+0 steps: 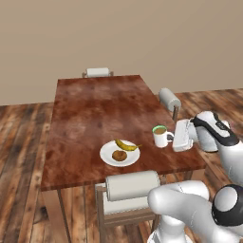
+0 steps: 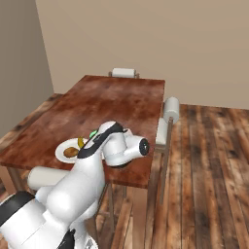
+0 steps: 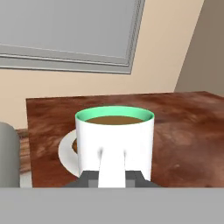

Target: Pick up the brewed coffee from the coffee machine and place it next to the breakfast plate on the dining counter.

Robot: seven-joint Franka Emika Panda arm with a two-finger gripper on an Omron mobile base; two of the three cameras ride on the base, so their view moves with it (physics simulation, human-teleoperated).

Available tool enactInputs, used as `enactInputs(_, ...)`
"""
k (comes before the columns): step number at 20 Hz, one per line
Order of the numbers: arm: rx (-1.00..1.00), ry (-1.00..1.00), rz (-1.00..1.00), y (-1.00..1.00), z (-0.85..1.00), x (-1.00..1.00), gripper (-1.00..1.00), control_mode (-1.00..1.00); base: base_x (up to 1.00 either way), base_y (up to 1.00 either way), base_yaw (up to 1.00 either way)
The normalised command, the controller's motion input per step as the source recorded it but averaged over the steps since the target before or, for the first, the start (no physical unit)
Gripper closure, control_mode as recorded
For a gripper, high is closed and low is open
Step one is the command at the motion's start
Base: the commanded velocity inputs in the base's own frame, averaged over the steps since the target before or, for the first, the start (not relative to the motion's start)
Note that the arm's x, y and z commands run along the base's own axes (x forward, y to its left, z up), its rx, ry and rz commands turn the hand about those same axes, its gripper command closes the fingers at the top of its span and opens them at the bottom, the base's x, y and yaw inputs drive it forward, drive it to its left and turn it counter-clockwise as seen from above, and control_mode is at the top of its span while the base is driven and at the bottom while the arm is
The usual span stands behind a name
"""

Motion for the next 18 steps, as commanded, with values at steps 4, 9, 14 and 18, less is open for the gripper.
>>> enactInputs(4,0.00,0.00,0.00,0.04,-0.30,0.42,1.00,-1.00,0.00,0.00,0.00)
enactInputs(9,0.00,0.00,0.00,0.00,-0.23,0.32,1.00,-1.00,0.00,0.00,0.00)
enactInputs(14,0.00,0.00,0.00,0.00,-0.24,0.24,1.00,-1.00,0.00,0.00,0.00)
enactInputs(18,0.00,0.00,0.00,0.00,-0.28,0.25,1.00,-1.00,0.00,0.00,0.00)
